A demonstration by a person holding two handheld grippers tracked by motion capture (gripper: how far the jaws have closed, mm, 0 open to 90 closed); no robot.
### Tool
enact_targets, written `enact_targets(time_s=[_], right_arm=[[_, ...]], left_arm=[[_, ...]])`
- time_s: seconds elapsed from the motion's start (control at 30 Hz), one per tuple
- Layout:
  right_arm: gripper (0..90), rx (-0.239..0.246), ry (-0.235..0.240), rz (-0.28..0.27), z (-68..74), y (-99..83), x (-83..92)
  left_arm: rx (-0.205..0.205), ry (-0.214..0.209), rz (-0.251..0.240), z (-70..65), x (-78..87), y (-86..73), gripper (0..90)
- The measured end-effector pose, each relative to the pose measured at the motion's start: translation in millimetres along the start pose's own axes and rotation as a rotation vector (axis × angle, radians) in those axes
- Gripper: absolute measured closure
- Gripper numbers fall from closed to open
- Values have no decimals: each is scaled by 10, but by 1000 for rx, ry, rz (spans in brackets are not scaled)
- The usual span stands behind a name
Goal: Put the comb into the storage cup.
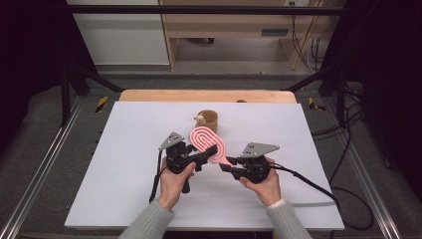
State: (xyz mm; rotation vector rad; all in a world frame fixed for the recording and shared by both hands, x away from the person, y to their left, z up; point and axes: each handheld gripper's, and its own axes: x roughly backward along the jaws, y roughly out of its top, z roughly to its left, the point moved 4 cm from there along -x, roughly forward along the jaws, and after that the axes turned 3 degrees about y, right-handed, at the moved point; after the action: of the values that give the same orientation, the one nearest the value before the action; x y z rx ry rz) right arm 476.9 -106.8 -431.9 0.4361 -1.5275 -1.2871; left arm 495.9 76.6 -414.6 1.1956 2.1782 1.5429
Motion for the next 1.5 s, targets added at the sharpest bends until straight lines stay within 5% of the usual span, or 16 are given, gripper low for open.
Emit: enact_targets(time_s=[0.63, 1.5], right_arm=[[696, 24, 3, 2, 15, -11, -41], [704, 18, 23, -3, 27, -7, -53]], left_arm=[[17, -2, -16, -25, 38, 18, 501], [-36, -58, -60, -220, 82, 56, 616]])
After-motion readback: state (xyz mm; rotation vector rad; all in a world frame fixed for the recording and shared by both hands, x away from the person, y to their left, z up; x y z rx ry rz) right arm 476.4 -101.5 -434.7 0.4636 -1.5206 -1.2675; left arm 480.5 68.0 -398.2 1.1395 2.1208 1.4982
